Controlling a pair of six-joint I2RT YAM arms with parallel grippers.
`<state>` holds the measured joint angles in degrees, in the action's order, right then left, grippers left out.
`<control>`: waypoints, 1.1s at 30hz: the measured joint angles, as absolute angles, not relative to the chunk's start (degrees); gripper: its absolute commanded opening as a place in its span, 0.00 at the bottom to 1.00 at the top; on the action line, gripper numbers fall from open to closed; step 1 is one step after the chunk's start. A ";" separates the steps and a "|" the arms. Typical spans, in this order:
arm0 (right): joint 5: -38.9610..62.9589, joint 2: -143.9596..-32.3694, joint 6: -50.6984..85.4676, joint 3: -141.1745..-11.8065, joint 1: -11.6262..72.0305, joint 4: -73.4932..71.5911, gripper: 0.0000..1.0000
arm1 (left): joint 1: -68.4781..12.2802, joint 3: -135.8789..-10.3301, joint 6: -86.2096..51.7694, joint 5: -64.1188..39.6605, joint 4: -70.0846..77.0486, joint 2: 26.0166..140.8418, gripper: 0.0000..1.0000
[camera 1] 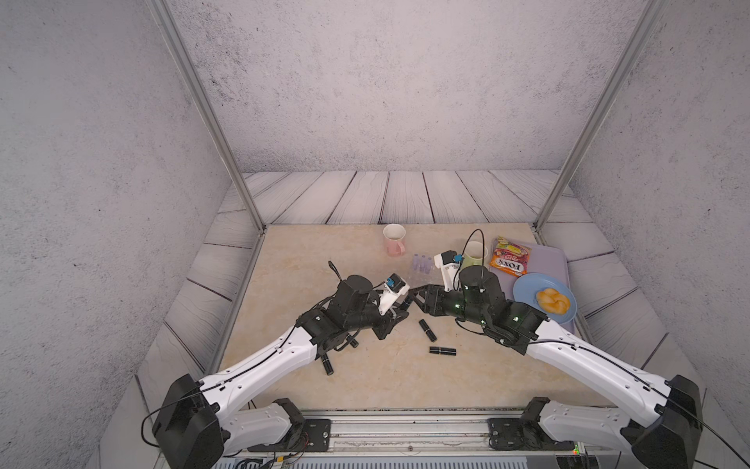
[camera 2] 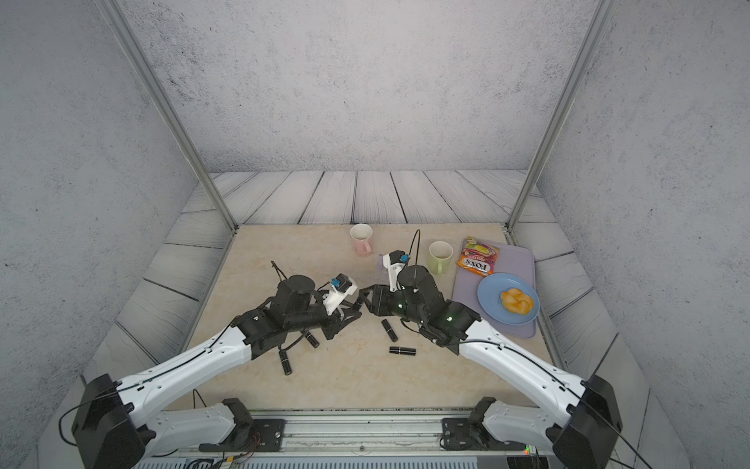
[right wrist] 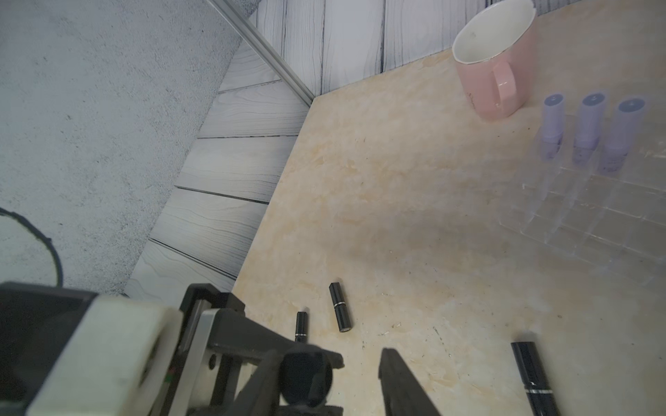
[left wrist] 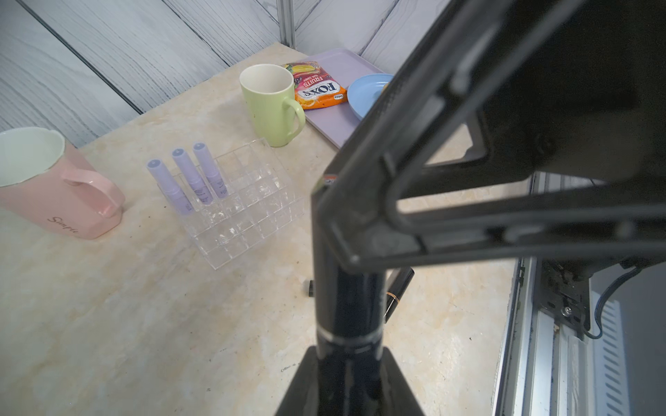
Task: Arrange the lipsticks in the organizer
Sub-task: Pick up the lipstick at the center of the board, then place the lipstick in the storage box.
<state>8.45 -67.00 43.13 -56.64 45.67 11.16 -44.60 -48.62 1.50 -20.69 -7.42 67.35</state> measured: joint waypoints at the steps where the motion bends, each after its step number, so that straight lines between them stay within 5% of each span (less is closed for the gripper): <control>1: 8.64 -67.26 43.18 -56.82 45.69 11.38 0.39 | -44.77 -48.71 1.65 -20.62 -7.55 67.48 0.00; 7: 9.41 -68.29 43.90 -56.95 45.65 12.19 0.34 | -45.19 -49.01 2.63 -19.70 -8.67 67.77 0.00; 12: 11.18 -69.14 46.48 -56.93 45.01 11.03 0.16 | -45.21 -49.01 2.79 -19.00 -9.28 67.83 0.04; 17: 11.81 -69.17 49.12 -55.83 42.52 8.88 0.08 | -45.39 -49.67 0.99 -15.94 -9.32 67.64 0.91; 18: 11.62 -69.19 49.65 -55.64 41.17 8.75 0.07 | -45.25 -49.93 -0.05 -14.48 -9.41 67.42 0.99; 26: 0.99 -74.24 46.87 -59.09 27.88 7.99 0.01 | -29.52 -54.04 -12.29 -8.58 -13.34 65.04 0.98; 33: -12.53 -87.35 34.52 -64.36 27.53 3.44 0.00 | -23.75 -52.38 -18.33 -8.01 -16.67 67.59 0.99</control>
